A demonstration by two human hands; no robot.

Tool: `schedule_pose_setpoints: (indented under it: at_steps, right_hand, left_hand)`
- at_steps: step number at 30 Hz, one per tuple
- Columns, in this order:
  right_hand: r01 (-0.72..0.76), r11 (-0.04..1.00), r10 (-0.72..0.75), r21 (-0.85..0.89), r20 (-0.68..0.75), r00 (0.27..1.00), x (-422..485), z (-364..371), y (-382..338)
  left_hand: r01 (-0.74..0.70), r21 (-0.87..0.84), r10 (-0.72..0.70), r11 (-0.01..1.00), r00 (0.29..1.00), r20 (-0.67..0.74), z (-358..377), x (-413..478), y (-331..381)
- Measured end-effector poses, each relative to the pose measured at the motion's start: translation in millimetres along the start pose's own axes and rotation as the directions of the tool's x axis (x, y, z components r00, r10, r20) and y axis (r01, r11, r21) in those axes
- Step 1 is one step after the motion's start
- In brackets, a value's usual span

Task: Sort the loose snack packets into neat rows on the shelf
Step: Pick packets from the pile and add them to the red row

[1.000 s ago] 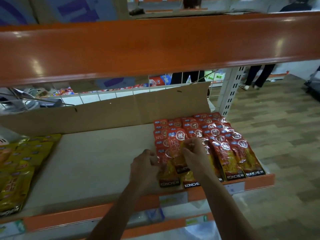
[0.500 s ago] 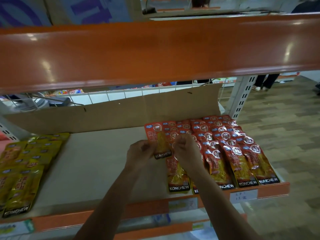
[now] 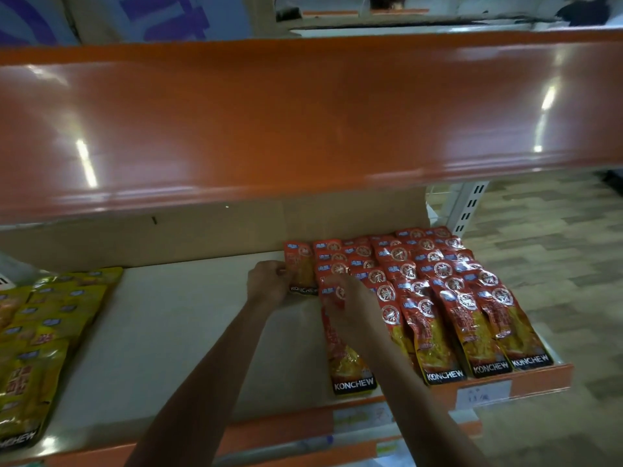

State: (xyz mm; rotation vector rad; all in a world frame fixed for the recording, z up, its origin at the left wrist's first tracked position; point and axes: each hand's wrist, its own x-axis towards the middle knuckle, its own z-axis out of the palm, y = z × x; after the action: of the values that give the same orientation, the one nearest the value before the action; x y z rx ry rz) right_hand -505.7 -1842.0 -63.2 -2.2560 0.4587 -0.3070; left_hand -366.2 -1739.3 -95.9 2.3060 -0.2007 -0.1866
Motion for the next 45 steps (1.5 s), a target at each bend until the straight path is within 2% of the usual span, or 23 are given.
schedule_pose_setpoints:
  at_steps: [8,15,19,24,28,34,39,42,45]
  right_hand:
    - [-0.013,1.000,0.013,-0.021,-0.013,1.000,3,0,2]
    - [0.021,1.000,-0.022,-0.023,-0.024,0.999,0,-4,4]
    - [0.073,0.997,-0.074,-0.026,-0.013,0.997,0,1,-3]
    - [0.207,0.971,-0.200,-0.119,0.067,0.978,0,29,-26]
    - [0.305,0.938,-0.292,-0.165,0.100,0.951,-18,64,-60]
    - [0.427,0.899,-0.403,-0.098,0.197,0.894,-59,141,-133]
    - [0.548,0.836,-0.528,-0.019,0.243,0.814,-107,237,-218]
    - [0.564,0.823,-0.558,0.064,0.273,0.784,-133,294,-267]
    - [0.574,0.816,-0.564,0.067,0.304,0.768,-152,340,-304]
  left_hand:
    - [-0.028,0.197,0.038,0.980,0.998,-0.049,11,2,6]
    - [-0.022,0.242,0.045,0.970,0.995,-0.091,8,-10,6]
    - [-0.109,0.321,0.147,0.941,0.984,-0.099,-2,-33,1]
    - [-0.180,0.448,0.258,0.876,0.959,-0.118,-29,-71,-16]
    - [-0.190,0.516,0.315,0.835,0.935,-0.165,-69,-98,-47]
    - [-0.116,0.524,0.318,0.844,0.895,-0.313,-159,-139,-116]
    - [0.032,0.504,0.222,0.863,0.872,-0.437,-257,-176,-197]
    - [0.125,0.501,0.162,0.856,0.856,-0.491,-310,-193,-249]
    - [0.197,0.464,0.091,0.864,0.845,-0.527,-354,-205,-290]
